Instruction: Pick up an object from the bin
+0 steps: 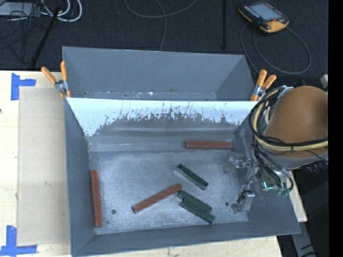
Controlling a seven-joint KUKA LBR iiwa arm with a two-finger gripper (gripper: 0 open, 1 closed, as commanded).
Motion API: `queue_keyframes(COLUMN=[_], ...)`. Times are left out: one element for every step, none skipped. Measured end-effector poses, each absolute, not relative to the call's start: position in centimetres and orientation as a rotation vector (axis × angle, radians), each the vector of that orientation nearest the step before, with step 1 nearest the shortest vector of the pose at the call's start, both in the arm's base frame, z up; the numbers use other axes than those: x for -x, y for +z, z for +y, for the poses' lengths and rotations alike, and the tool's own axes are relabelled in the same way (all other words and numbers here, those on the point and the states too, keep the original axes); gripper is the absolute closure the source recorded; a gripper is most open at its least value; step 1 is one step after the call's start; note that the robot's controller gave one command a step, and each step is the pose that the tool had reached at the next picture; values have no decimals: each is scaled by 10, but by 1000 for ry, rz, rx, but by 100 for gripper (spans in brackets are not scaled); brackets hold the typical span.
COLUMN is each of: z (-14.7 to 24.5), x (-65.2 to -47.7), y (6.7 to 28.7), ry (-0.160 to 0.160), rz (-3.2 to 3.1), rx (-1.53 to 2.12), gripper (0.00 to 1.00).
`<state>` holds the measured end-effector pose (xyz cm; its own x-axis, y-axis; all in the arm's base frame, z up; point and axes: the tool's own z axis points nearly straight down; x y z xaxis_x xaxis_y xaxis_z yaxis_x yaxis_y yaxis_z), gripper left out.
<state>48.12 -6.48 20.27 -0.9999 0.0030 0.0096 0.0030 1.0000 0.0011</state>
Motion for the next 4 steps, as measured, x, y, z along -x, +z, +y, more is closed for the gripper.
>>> queue_keyframes(z=[-65,-42,-34,-24], x=[-483,-497,-489,-490], y=[206,174,118,92], ry=[0,2,-1,-1], rz=[-3140,-3142,-3142,-3136], rx=[1,-142,-75,-2], gripper=[0,0,0,0])
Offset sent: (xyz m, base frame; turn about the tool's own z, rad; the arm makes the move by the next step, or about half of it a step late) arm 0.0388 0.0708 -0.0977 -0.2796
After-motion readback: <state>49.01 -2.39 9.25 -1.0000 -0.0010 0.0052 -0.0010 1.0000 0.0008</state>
